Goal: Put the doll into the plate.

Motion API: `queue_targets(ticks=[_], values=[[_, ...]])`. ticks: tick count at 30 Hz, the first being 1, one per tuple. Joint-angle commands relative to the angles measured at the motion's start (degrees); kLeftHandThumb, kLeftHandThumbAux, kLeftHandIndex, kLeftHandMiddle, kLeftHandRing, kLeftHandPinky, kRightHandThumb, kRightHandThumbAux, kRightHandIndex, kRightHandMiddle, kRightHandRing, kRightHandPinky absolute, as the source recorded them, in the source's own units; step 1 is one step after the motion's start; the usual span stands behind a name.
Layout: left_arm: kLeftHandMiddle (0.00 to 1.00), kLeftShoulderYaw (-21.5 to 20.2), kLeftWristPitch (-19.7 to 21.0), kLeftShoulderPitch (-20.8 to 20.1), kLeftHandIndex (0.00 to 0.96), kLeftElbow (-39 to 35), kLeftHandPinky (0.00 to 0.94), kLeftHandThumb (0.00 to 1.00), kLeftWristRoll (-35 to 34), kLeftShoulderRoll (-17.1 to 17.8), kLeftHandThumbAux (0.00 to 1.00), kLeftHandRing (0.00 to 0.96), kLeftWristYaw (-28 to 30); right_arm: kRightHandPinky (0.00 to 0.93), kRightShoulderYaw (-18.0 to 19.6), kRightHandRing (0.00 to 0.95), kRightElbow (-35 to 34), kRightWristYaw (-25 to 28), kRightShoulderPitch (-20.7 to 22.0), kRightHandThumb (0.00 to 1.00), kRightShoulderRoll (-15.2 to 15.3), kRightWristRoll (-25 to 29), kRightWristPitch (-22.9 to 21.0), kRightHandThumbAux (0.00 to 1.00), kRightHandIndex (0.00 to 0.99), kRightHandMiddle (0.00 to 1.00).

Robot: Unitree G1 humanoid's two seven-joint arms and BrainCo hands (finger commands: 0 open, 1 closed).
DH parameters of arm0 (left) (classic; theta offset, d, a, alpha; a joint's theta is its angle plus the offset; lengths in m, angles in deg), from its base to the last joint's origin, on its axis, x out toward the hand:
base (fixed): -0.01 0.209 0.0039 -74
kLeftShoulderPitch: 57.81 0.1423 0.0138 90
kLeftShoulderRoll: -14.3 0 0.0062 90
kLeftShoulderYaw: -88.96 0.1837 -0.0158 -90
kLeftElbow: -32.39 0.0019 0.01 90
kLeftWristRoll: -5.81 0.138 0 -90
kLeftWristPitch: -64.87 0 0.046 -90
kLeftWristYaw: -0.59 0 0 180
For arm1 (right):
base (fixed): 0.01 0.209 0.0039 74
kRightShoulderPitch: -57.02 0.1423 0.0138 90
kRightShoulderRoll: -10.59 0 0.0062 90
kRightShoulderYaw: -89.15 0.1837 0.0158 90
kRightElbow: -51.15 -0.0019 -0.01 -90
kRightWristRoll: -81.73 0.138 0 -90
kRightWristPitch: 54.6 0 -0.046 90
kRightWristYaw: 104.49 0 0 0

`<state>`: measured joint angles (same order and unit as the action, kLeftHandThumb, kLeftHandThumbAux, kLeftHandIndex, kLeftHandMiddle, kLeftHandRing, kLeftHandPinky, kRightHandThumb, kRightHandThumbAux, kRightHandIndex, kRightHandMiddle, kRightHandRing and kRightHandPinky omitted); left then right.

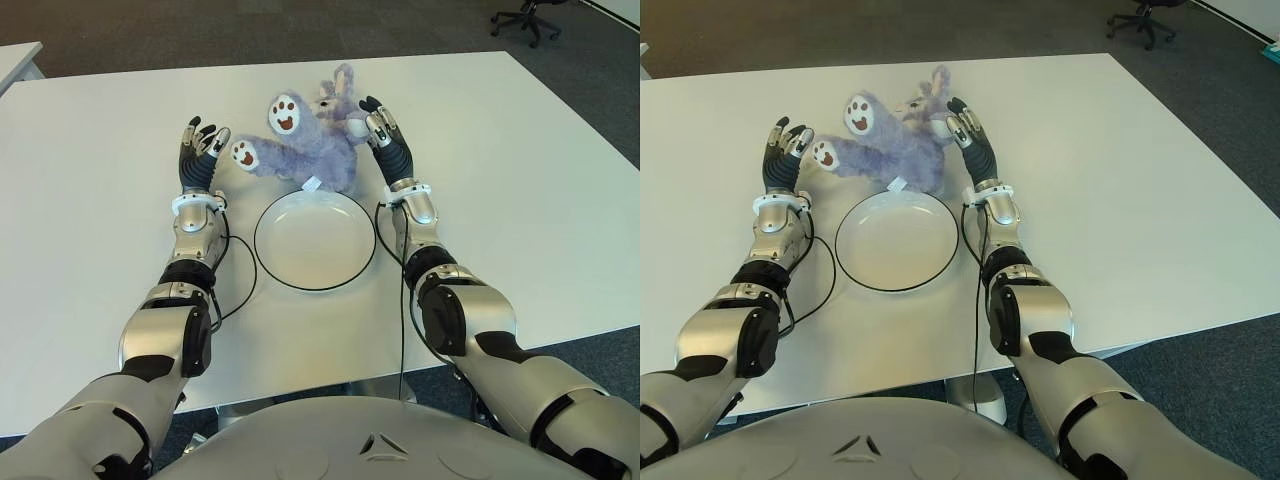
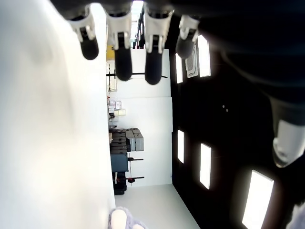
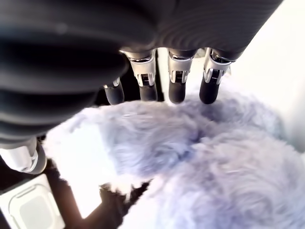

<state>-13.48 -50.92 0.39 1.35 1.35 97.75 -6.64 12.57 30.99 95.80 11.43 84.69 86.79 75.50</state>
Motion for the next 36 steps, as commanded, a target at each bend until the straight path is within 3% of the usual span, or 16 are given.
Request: queue_targets(ticks=[1, 14, 25, 36], values=[[0.191, 0.22, 3.99, 5.82, 0.069, 4.80, 0.037, 0.000, 0.42, -2.01, 0.497, 0.155, -0.91, 0.056, 1.25, 0.000, 2.41, 1.04, -5.68, 0.412, -0.51, 1.57, 0.84, 0.362, 0.000, 0.000], [0.166, 0.19, 3.67, 5.98, 0.073, 4.38, 0.072, 0.000, 0.20, -1.97, 0.497, 0.136, -0.09, 0.041, 2.07, 0.000, 1.55, 1.94, -5.52, 0.403, -1.08, 2.38, 2.32, 0.461, 0.000, 0.000], [0.188, 0.25, 3.50, 5.87, 0.068, 4.37, 0.080, 0.000, 0.37, -2.04, 0.493, 0.160, -0.54, 0.049, 1.23, 0.000, 1.32, -1.18, -5.59, 0.378, -0.95, 1.11, 3.94, 0.545, 0.014, 0.000], [0.184, 0.24, 3.94, 5.45, 0.066, 4.46, 0.047, 0.000, 0.29, -2.01, 0.486, 0.151, -0.47, 0.060, 1.76, 0.006, 1.54, -0.99, -4.62, 0.508, -1.41, 2.13, 1.94, 0.528, 0.048, 0.005]])
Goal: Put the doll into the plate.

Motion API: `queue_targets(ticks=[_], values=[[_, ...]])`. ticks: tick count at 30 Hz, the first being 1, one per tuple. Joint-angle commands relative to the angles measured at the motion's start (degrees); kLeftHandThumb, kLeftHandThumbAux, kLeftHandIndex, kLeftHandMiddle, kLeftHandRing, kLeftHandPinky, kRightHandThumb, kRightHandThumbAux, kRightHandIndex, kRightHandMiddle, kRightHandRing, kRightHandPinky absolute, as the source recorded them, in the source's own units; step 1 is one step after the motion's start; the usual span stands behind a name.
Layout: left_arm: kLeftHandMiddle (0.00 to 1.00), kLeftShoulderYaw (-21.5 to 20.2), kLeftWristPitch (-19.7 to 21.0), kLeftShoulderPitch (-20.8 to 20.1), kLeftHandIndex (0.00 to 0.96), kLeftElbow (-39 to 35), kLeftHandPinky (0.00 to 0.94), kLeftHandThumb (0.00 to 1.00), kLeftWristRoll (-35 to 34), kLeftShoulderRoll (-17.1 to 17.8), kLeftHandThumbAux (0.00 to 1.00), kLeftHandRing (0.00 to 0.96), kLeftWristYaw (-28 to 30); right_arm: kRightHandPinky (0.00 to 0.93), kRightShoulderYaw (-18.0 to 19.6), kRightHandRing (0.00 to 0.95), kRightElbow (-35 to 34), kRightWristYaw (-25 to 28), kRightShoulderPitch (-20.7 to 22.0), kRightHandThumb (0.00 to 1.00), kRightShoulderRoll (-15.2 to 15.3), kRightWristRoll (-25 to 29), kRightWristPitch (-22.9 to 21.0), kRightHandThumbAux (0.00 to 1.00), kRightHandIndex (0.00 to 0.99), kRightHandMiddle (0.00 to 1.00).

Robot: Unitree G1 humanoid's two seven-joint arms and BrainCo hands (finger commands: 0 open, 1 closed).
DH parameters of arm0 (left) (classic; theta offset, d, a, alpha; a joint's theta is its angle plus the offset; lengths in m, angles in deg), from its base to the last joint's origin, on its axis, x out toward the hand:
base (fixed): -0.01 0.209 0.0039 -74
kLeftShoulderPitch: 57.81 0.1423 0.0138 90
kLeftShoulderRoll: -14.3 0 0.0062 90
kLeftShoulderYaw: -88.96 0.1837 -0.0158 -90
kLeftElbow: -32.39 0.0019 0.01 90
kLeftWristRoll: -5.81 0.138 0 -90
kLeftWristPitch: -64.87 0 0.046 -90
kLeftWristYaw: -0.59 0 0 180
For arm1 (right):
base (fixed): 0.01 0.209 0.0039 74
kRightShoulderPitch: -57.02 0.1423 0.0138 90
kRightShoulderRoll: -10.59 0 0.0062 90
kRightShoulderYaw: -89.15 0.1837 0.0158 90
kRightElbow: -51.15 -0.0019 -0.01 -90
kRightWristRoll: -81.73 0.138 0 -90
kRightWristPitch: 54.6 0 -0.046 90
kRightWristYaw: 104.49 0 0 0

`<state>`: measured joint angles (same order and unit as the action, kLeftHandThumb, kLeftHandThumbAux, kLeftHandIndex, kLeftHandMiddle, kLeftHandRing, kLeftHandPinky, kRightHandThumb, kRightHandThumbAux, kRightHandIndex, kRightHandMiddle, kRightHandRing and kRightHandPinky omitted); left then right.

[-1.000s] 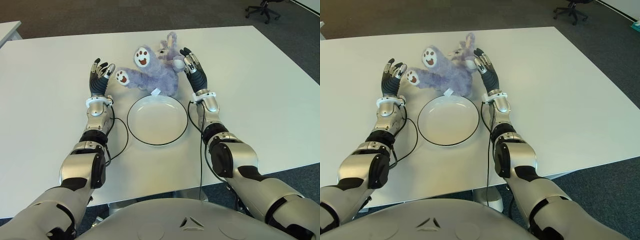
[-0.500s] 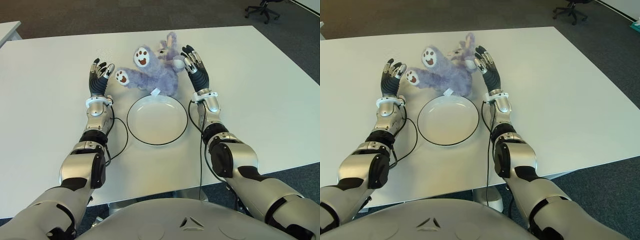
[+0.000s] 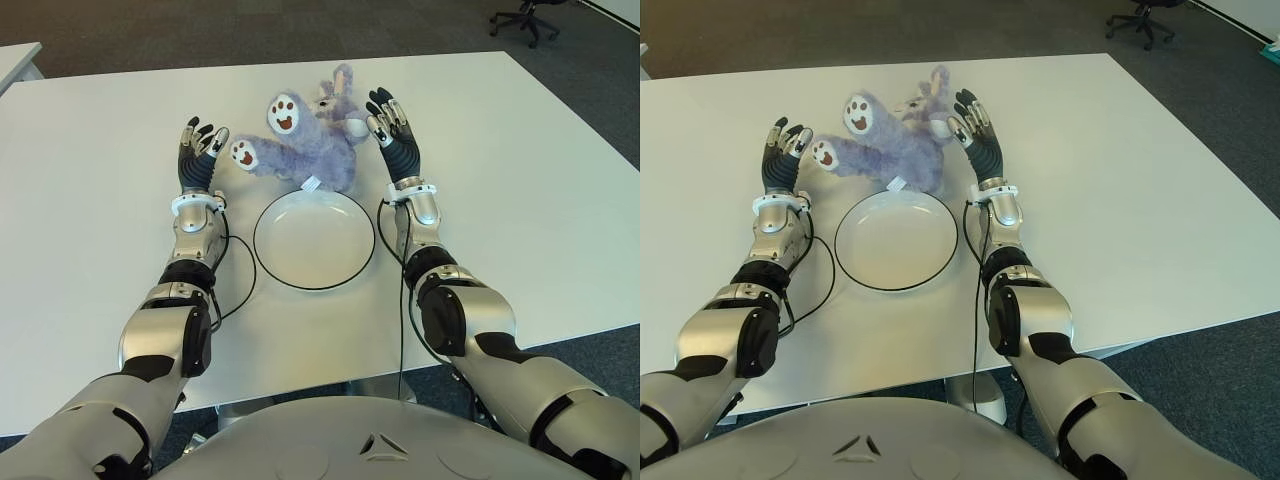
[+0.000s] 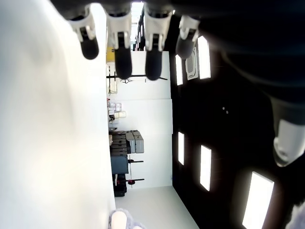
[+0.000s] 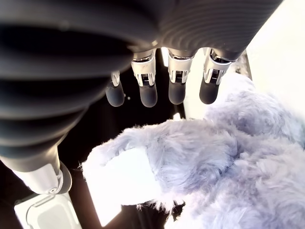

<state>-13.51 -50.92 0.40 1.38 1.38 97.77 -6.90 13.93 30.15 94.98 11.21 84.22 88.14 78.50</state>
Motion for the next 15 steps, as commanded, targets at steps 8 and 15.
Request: queue_targets(ticks=[8, 15], values=[[0.186, 0.14, 4.06, 5.35, 0.066, 4.44, 0.046, 0.000, 0.16, -2.12, 0.490, 0.153, -0.46, 0.085, -0.65, 0.009, 2.36, -1.04, -4.65, 0.556, -1.42, -0.36, -0.17, 0.491, 0.047, 0.006], [0.187, 0.06, 3.78, 5.34, 0.060, 4.45, 0.052, 0.000, 0.10, -2.19, 0.487, 0.155, -0.32, 0.073, -1.91, 0.010, 2.00, -1.28, -5.14, 0.544, -1.86, -1.51, 1.07, 0.458, 0.033, 0.000]])
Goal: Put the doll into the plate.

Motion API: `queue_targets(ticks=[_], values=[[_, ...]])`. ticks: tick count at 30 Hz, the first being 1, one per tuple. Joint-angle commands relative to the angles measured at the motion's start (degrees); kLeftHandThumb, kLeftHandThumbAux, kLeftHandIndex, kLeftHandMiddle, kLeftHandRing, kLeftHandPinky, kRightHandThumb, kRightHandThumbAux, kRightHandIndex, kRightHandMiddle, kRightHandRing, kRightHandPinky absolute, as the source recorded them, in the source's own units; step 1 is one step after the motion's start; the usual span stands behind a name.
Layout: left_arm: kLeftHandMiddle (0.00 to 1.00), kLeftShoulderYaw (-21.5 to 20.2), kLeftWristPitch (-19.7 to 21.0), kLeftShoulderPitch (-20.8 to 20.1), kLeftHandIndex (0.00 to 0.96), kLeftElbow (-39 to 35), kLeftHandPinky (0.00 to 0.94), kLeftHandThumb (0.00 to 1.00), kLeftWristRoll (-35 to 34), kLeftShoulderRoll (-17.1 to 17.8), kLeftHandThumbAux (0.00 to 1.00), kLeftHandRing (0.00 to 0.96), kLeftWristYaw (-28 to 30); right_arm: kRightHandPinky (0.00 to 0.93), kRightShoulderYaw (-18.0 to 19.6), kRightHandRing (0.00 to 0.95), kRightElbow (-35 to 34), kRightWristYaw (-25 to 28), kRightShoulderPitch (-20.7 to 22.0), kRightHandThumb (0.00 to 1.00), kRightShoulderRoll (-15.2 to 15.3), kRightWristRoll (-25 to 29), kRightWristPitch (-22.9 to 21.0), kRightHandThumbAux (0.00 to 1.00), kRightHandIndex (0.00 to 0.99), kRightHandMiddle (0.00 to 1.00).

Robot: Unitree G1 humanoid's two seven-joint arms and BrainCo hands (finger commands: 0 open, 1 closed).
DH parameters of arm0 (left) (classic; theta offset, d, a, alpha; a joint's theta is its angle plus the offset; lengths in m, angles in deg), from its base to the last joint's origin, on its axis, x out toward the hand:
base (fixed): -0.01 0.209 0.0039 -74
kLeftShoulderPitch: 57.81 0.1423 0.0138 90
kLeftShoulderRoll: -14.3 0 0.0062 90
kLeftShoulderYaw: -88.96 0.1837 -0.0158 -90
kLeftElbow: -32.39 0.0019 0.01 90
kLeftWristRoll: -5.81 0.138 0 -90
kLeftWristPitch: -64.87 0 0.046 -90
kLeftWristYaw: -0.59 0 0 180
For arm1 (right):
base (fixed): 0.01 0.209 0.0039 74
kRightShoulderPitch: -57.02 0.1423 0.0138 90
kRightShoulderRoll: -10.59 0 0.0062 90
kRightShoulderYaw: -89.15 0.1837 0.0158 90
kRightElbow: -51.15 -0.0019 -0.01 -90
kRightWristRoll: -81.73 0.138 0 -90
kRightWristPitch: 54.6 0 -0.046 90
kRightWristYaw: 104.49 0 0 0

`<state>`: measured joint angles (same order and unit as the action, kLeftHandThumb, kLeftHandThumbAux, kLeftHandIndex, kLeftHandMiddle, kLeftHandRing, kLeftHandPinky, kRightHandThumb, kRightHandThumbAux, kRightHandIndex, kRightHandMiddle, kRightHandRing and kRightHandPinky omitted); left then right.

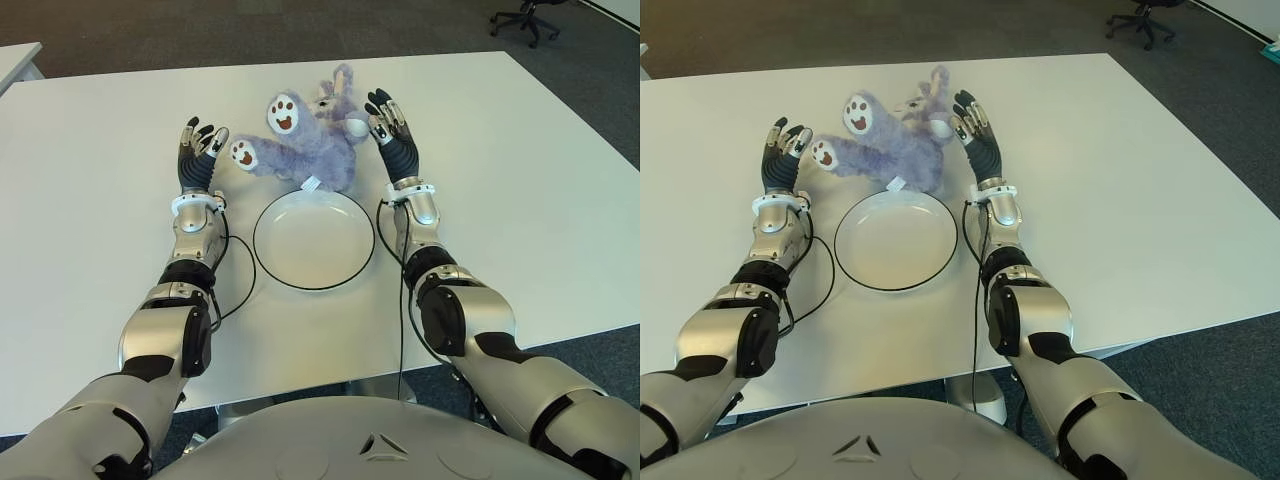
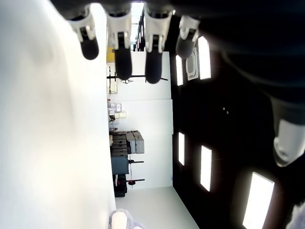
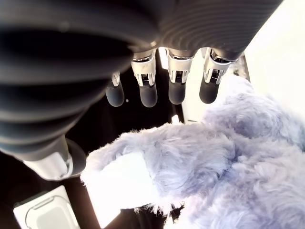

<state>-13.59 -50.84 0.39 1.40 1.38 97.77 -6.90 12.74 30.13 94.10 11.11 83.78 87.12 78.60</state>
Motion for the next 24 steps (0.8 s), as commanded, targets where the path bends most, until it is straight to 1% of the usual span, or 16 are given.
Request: queue_targets(ticks=[1, 5, 6, 7, 8, 9, 14, 18, 24], values=[[0.186, 0.13, 3.67, 5.36, 0.060, 4.43, 0.052, 0.000, 0.08, -2.20, 0.487, 0.155, -0.26, 0.072, -0.95, 0.010, 2.00, -0.52, -5.10, 0.542, -1.47, -0.75, 1.07, 0.456, 0.032, 0.000], [0.196, 0.10, 3.57, 5.35, 0.068, 4.43, 0.066, 0.000, 0.01, -2.24, 0.489, 0.165, -0.11, 0.061, -2.05, 0.000, 2.05, -1.47, -5.15, 0.531, -1.29, -2.06, 1.06, 0.434, 0.027, 0.008], [0.197, 0.10, 3.54, 5.36, 0.069, 4.43, 0.066, 0.000, 0.01, -2.24, 0.490, 0.165, -0.09, 0.053, -2.37, 0.000, 2.04, -1.86, -5.19, 0.507, -1.31, -2.40, 1.17, 0.407, 0.027, 0.013], [0.197, 0.10, 3.53, 5.36, 0.070, 4.43, 0.066, 0.000, 0.01, -2.24, 0.490, 0.165, -0.08, 0.051, -2.55, 0.000, 2.02, -2.13, -5.22, 0.503, -1.35, -2.61, 1.26, 0.402, 0.027, 0.014], [0.196, 0.11, 3.49, 5.38, 0.072, 4.43, 0.065, 0.000, 0.02, -2.24, 0.489, 0.164, -0.08, 0.049, -3.01, 0.000, 2.02, -2.63, -5.25, 0.521, -1.22, -3.20, 1.25, 0.385, 0.034, 0.019], [0.196, 0.13, 3.45, 5.40, 0.072, 4.41, 0.064, 0.000, 0.04, -2.24, 0.489, 0.164, -0.08, 0.047, -3.44, 0.000, 2.01, -3.09, -5.28, 0.506, -1.11, -3.73, 1.23, 0.384, 0.025, 0.014], [0.188, 0.22, 3.43, 5.45, 0.078, 4.37, 0.065, 0.000, 0.14, -2.21, 0.490, 0.157, -0.06, 0.049, -4.71, 0.000, 1.93, -4.53, -5.38, 0.505, -1.07, -5.07, 1.13, 0.387, 0.017, 0.012], [0.185, 0.34, 3.43, 5.53, 0.080, 4.24, 0.069, 0.000, 0.24, -2.33, 0.489, 0.156, -0.16, 0.057, -5.37, 0.000, 1.95, -5.13, -5.50, 0.507, -1.13, -5.64, 0.95, 0.387, 0.024, 0.006], [0.175, 0.19, 3.44, 5.56, 0.076, 4.13, 0.069, 0.000, -0.02, -2.40, 0.485, 0.148, 0.08, 0.038, -6.14, 0.000, 1.96, -5.59, -5.53, 0.506, -1.26, -5.84, 0.94, 0.383, 0.025, 0.000]])
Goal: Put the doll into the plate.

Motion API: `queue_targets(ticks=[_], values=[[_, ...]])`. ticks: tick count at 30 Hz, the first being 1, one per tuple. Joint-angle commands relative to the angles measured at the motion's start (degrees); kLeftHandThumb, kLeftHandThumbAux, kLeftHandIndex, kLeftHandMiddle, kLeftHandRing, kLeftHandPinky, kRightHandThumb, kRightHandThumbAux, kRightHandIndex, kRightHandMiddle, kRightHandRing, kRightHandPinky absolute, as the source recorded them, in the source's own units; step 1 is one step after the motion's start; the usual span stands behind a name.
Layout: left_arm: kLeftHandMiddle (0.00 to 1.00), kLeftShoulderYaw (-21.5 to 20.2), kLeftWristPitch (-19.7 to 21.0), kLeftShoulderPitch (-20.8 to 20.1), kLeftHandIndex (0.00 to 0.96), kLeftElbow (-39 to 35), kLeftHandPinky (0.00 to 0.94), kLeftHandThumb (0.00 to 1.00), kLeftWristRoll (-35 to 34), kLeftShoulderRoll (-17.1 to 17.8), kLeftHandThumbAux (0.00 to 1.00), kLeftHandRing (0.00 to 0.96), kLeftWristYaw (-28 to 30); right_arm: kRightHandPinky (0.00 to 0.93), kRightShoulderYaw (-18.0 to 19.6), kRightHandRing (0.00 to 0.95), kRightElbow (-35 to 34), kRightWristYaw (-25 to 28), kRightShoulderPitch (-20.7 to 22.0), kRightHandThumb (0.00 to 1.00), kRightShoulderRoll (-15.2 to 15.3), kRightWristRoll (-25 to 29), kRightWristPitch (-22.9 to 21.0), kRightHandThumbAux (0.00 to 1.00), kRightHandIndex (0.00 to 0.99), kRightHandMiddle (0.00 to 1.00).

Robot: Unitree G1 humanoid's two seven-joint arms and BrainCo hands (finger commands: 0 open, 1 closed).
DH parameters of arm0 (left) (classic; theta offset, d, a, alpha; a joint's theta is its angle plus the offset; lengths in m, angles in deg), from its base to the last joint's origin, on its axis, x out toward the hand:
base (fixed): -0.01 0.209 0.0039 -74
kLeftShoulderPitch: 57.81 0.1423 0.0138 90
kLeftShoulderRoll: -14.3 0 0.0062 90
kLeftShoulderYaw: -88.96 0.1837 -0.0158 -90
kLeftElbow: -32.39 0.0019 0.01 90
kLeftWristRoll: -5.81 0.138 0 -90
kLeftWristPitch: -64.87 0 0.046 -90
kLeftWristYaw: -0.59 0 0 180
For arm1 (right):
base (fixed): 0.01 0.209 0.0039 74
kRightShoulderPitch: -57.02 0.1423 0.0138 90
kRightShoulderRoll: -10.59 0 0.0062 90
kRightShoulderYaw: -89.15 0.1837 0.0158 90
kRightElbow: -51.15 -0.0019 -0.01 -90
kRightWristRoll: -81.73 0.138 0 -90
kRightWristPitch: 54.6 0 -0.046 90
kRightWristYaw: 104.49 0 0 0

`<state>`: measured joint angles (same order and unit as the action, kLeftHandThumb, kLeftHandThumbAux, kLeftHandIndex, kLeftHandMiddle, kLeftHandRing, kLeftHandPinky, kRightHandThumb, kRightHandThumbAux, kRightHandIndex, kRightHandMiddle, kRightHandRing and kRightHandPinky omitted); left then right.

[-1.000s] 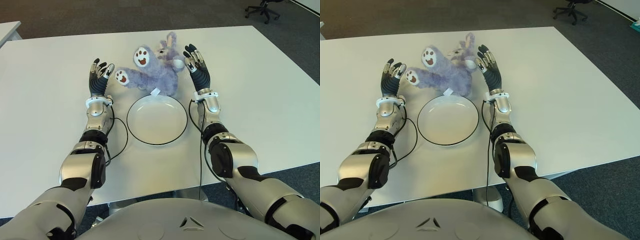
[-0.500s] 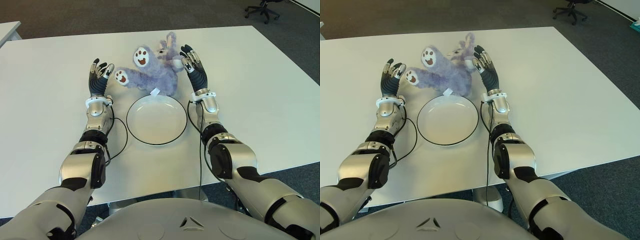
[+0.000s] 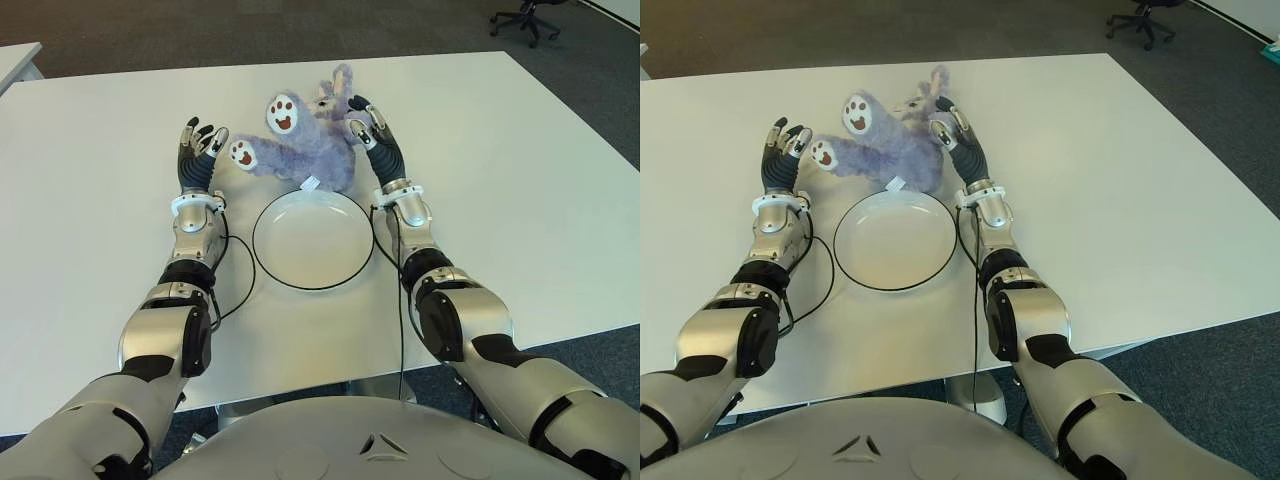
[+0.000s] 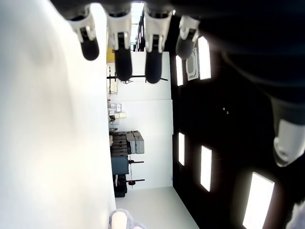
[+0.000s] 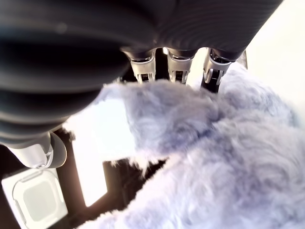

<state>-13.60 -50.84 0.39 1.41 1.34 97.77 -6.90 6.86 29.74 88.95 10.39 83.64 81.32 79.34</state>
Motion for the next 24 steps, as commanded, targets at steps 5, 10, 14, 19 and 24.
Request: queue_targets(ticks=[5, 10, 14, 19, 24], values=[[0.167, 0.23, 3.51, 5.57, 0.071, 4.09, 0.067, 0.000, 0.08, -2.45, 0.483, 0.140, -0.12, 0.049, -0.22, 0.000, 2.32, 0.04, -4.80, 0.527, -1.48, 0.48, -0.30, 0.400, 0.019, 0.000], [0.165, 0.31, 3.66, 5.56, 0.075, 4.13, 0.071, 0.000, 0.25, -2.46, 0.481, 0.136, -0.52, 0.049, -0.14, 0.000, 2.29, 0.58, -4.83, 0.537, -1.86, 0.84, -0.58, 0.428, 0.018, 0.004], [0.169, 0.34, 3.64, 5.57, 0.073, 4.13, 0.068, 0.000, 0.32, -2.48, 0.479, 0.141, -0.66, 0.044, -0.05, 0.000, 2.23, 1.05, -4.87, 0.550, -2.11, 1.08, -0.84, 0.444, 0.021, 0.006], [0.174, 0.48, 3.48, 5.60, 0.060, 4.16, 0.078, 0.000, 0.50, -2.47, 0.472, 0.149, -0.70, 0.036, -0.31, 0.000, 2.10, 1.10, -5.01, 0.551, -2.54, 0.87, -0.64, 0.448, 0.021, 0.007], [0.188, 0.30, 3.51, 5.41, 0.058, 4.34, 0.088, 0.000, 0.27, -2.50, 0.474, 0.167, -0.53, 0.027, -1.32, 0.000, 2.03, -0.41, -5.09, 0.526, -2.37, -0.41, -0.52, 0.438, 0.022, 0.003]])
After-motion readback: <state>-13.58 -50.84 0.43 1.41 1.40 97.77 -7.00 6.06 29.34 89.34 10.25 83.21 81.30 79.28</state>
